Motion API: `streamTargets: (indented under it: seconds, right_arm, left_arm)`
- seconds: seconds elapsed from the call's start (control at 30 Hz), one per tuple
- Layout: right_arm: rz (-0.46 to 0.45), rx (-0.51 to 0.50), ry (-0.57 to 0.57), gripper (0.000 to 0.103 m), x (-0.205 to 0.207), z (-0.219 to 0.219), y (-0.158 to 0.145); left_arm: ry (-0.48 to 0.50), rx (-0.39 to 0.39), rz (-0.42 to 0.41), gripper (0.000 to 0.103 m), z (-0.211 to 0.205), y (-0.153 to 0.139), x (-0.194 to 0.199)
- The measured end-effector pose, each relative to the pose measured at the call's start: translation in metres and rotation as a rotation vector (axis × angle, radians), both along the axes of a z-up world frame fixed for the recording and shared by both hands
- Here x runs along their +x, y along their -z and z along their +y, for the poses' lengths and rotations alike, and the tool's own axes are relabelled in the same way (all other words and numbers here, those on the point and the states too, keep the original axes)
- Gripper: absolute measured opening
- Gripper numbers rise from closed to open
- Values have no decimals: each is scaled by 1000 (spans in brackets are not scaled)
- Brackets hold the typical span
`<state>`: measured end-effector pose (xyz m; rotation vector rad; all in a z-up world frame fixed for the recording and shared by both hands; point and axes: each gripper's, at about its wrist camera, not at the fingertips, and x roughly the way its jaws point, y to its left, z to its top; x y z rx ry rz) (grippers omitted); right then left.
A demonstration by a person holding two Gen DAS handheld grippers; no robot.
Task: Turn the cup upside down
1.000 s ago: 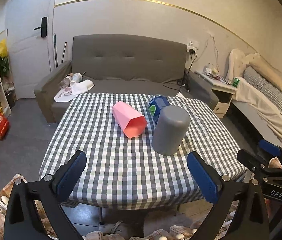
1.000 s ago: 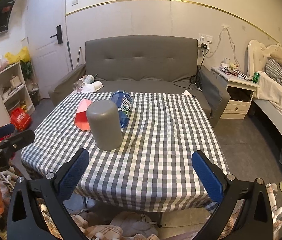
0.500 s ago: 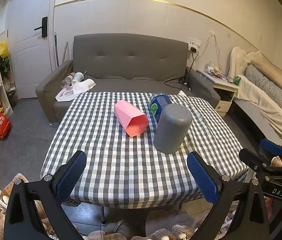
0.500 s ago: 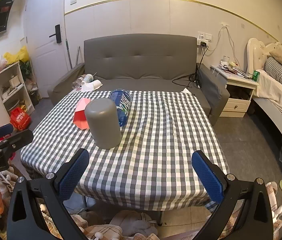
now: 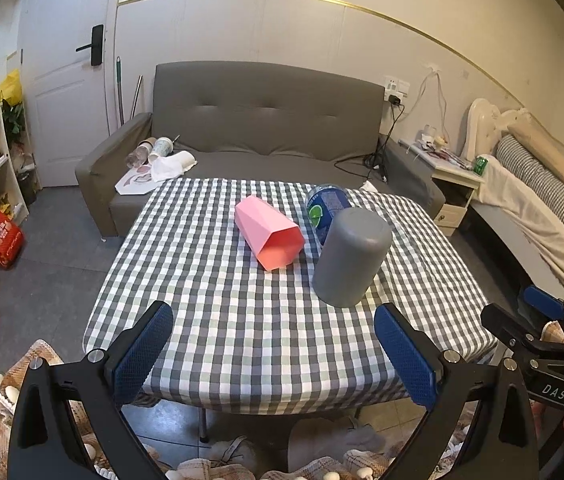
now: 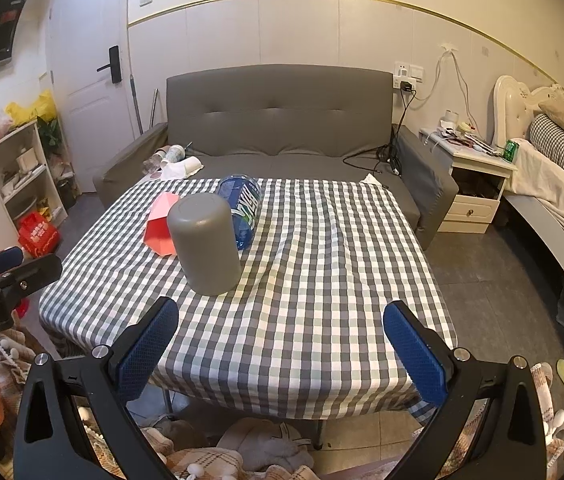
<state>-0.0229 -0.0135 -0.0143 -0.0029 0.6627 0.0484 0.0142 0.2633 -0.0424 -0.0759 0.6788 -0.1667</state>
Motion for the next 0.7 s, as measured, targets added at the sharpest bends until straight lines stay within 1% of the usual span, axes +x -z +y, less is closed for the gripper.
streamTargets:
  seconds: [0.4,0.6,0.7]
  right_arm:
    - [-1,-1,1,103,0,1,0]
    - [0,-1,2,103,1,0,0]
    - [0,-2,2,103,1,0,0]
  left_arm:
    - [7,7,-13,103,-2,-2,-2]
    - [15,41,-40,103,-7,-3,-5]
    - [17,37,-39,103,-6,-4,-5]
